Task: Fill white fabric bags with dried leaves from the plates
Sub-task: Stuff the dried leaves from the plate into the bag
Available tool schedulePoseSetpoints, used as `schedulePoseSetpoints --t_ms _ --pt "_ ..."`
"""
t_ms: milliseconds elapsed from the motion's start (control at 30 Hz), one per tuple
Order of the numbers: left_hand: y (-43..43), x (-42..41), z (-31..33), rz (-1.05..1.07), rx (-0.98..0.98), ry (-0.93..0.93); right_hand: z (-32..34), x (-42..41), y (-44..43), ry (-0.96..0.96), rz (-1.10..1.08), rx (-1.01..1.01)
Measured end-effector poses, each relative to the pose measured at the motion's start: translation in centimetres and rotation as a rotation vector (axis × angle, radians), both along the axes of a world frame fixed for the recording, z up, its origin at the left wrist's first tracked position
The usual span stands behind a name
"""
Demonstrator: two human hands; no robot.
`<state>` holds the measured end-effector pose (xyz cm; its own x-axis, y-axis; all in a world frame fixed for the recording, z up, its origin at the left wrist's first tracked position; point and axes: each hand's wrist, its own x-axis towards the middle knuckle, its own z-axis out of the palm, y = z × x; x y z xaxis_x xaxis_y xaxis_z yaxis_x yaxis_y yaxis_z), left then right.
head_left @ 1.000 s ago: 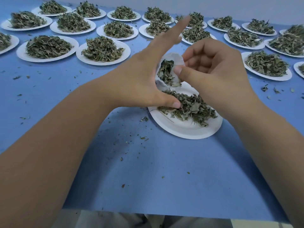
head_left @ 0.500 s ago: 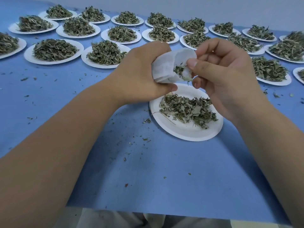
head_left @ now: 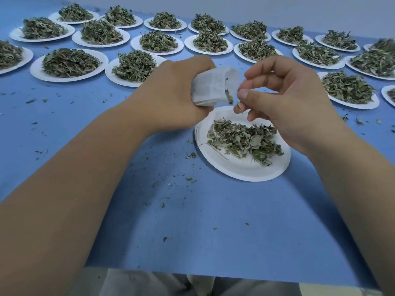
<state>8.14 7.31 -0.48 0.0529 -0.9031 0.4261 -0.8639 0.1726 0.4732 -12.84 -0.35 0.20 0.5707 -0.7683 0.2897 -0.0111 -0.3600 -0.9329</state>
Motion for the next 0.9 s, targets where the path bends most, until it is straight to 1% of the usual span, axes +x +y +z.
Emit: schedulePoseSetpoints --t_ms 100,133,200,300,400,467,567,633,733,833,900 --pt "0.1 0.8 0.0 0.019 0.011 -0.008 -0.2 -0.4 0.1 0.176 -0.066 -0.26" --pt "0.1 0.8 -0.1 0.027 0.017 -0.018 -0.3 -0.5 0.2 0.231 -0.066 -0.341" --pt "-0.1 0.8 -0.2 0.039 0.034 -0.041 -0.3 -0.8 0.4 0.335 -0.023 -0.439" --pt "-0.2 0.8 -0.3 0.043 0.049 -0.073 -0.5 -0.9 0.8 0.49 0.101 -0.459" --pt "-0.2 1.3 -0.3 0.048 0.03 -0.089 -0.7 -1.2 0.8 0.56 0.159 -0.442" --pt "-0.1 1.7 -0.3 0.061 -0.001 -0.081 -0.6 -1.3 0.9 0.644 0.204 -0.483" --pt "-0.1 1.6 -0.1 0.066 -0.015 -0.01 -1.4 -0.9 1.4 0.755 0.312 -0.61" --pt "-0.2 1.0 0.0 0.042 0.022 -0.007 -2.0 -0.5 1.8 0.75 0.302 -0.648" --pt "-0.1 0.5 -0.3 0.005 0.082 -0.023 -2.2 -0.2 2.0 0.665 0.248 -0.665" --pt "-0.1 0.6 -0.3 0.0 0.079 -0.011 -1.7 -0.8 2.0 0.676 0.214 -0.747" --pt "-0.1 0.6 -0.2 0.005 0.069 -0.02 -1.4 -1.6 1.9 0.7 0.144 -0.806"
